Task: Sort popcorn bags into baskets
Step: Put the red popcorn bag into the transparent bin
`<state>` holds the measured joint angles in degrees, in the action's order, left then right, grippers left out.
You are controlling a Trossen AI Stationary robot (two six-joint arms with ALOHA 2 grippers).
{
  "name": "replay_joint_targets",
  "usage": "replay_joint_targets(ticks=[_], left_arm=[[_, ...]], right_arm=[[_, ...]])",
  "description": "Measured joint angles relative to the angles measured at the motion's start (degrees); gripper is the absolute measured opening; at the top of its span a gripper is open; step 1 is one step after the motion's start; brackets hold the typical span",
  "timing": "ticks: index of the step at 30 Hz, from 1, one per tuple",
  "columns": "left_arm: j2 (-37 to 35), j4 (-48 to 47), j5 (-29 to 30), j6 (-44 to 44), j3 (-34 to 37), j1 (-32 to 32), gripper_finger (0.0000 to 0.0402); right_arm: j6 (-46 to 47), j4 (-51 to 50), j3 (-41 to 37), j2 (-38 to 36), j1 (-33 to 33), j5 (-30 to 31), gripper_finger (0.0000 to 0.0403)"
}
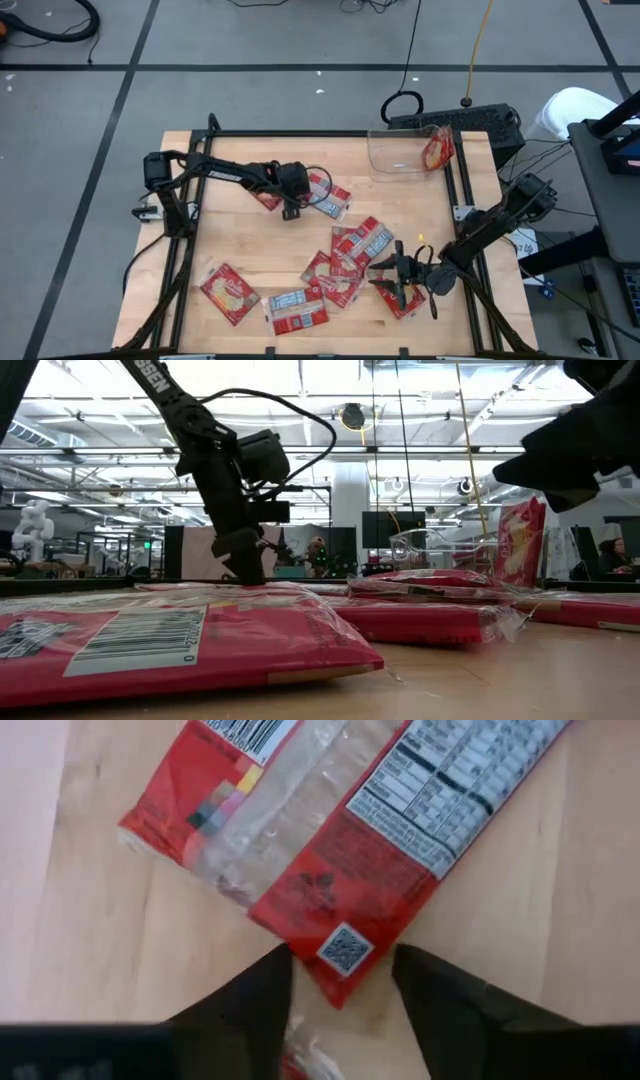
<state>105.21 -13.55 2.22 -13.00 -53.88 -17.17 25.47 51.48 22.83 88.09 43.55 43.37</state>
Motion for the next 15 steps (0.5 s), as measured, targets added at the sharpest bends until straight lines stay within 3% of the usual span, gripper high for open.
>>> replay_joint_targets(ticks=[6, 11, 15], left_arm=[[0.67, 4.44, 0.79, 1.32, 0.21, 1.70, 0.0025], [-1.08, 5.94, 5.91, 9.65, 0.44, 4.47, 0.0008], [-6.14, 5.28, 6.33, 19.87, 0.46, 7.29, 0.0005]], right_arm=[[-2.19, 0.20, 0.02, 0.00, -1.47, 3.91, 0.0176], [-1.34, -1.40, 2.45, 0.00, -2.25, 9.52, 0.0176], [-8.79, -12.40, 11.98, 0.02, -2.72, 12.30, 0.0176]])
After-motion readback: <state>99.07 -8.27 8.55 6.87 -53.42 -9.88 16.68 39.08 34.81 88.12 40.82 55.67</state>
